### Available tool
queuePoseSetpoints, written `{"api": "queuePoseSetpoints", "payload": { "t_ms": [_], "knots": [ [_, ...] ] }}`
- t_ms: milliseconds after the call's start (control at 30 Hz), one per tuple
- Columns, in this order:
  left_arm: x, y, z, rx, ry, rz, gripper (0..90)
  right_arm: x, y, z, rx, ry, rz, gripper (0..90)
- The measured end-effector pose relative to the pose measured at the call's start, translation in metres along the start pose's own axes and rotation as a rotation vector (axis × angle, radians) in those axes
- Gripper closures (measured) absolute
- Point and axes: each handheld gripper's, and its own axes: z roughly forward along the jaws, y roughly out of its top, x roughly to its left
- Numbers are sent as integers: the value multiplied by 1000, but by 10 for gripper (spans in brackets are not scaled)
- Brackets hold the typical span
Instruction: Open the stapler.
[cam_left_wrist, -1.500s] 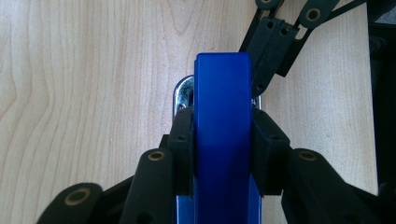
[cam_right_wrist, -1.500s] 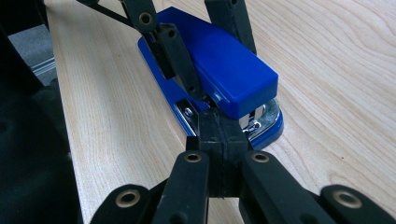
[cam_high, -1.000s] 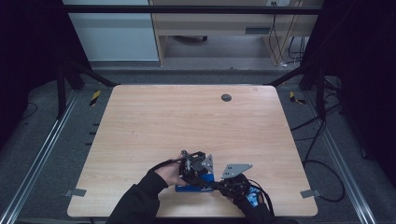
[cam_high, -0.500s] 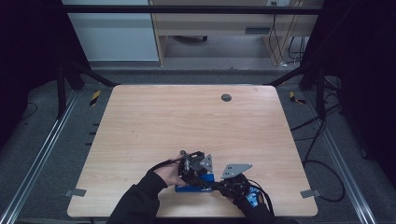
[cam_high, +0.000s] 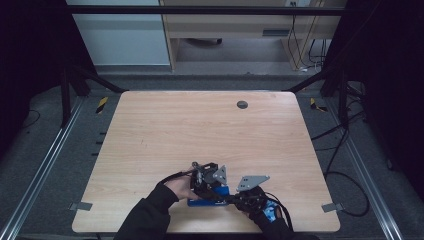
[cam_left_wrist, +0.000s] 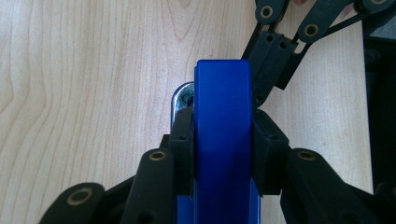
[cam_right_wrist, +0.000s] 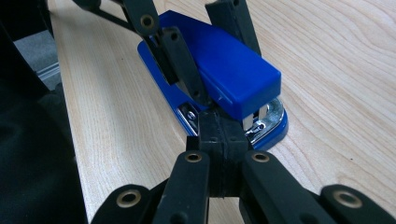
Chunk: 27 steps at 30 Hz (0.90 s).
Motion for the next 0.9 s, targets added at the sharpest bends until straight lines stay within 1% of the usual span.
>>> {"api": "queuePoseSetpoints", "payload": {
  "t_ms": [133, 167, 200, 233, 267, 300, 333, 367, 400, 467, 567, 633, 733, 800, 833, 900],
  "knots": [
    [1, 1, 0, 4, -4, -5, 645, 0, 0, 0, 2, 5, 5, 900],
    [2, 1, 0, 20, -10, -7, 645, 0, 0, 0, 1, 3, 2, 900],
    [2, 1, -1, 40, -8, 1, 627, 0, 1, 0, 4, -3, -7, 900],
    [1, 1, 0, 38, -8, -9, 627, 0, 1, 0, 4, -3, -7, 900],
    [2, 1, -1, 52, -11, -7, 617, 0, 1, 0, 8, -3, -6, 900],
    [3, 1, 0, 67, -2, 6, 622, 0, 1, 0, 10, -6, -9, 900],
    [3, 0, 0, 81, -3, 9, 622, 0, 1, 0, 10, -6, -9, 900],
    [3, 1, 0, 85, -7, 11, 639, 1, 2, 0, 10, -7, -14, 900],
    [2, 1, 1, 73, -10, 7, 639, 1, 2, 0, 10, -7, -14, 900],
    [2, 2, 0, 80, -6, 8, 648, 1, 2, 0, 9, -7, -16, 900],
    [3, 3, 0, 91, -7, 21, 652, 0, 2, 1, 5, 1, -15, 900],
    [2, 1, -1, 62, -3, 16, 656, 1, 2, 1, 9, -6, -21, 900],
    [1, -4, -1, 9, 2, 9, 657, 1, 2, 1, 7, -3, -14, 900],
    [0, -6, -2, -9, 4, 6, 657, 1, 1, 1, 1, 1, -11, 900],
    [0, -6, -2, -14, 3, 3, 658, 1, 1, 1, 1, -1, -2, 900],
    [0, -6, -2, -20, 3, 1, 659, 0, 1, 1, 1, 2, -1, 900]
  ]
}}
